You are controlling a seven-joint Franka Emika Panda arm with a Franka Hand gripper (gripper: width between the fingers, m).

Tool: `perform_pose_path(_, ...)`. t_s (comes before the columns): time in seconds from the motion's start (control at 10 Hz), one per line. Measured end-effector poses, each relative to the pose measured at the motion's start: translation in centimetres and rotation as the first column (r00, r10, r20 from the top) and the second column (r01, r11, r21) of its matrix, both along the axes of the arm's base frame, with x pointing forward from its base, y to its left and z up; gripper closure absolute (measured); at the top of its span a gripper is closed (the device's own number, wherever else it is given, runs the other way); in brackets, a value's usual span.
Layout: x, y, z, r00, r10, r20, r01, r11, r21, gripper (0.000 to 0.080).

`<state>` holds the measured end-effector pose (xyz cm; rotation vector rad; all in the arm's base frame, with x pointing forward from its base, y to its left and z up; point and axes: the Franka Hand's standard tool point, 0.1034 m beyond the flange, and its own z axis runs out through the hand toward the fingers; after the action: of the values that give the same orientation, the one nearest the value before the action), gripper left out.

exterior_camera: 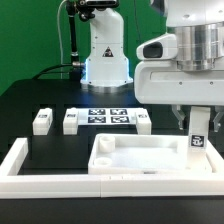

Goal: Assemble desk

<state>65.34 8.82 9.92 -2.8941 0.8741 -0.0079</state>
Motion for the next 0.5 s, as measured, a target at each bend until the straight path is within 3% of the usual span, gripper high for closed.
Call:
perform_pose_path(0.2,-0.05,-1.06,-0.04,0.990,-0.137,-0.016,0.137,0.990,-0.029,0.0489)
perform_pose_path(0.5,-0.05,-1.32,-0.05,0.991,-0.132,-0.015,0.131,0.991,-0.033,0.0489)
